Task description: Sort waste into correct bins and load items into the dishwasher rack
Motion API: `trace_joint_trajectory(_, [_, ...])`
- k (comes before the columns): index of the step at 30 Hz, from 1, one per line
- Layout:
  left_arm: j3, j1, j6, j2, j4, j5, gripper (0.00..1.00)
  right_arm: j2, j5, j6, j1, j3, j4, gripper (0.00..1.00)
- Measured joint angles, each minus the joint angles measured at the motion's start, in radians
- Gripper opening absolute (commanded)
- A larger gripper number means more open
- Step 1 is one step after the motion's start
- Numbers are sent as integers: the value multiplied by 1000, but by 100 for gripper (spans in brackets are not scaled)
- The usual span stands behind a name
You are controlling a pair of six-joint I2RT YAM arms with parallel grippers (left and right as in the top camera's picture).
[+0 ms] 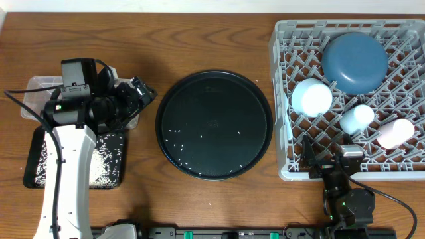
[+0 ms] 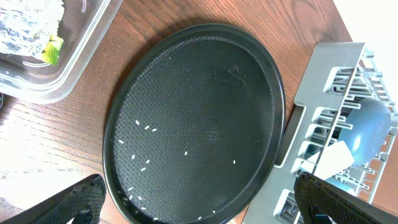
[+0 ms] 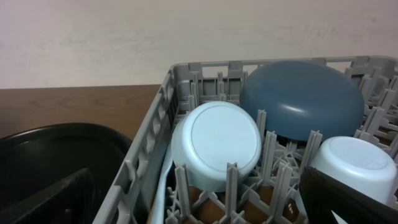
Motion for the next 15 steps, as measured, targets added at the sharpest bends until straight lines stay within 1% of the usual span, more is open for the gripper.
trace_joint_trajectory(10, [-3, -1, 0, -14, 0, 0, 98, 0, 0, 0, 0, 0, 0, 99])
trace_joint_trajectory(12, [-9, -3, 0, -49, 0, 0, 98, 0, 0, 0, 0, 0, 0, 99])
trace_joint_trajectory(15, [-17, -10, 0, -152, -1, -1, 98, 0, 0, 0, 0, 0, 0, 99])
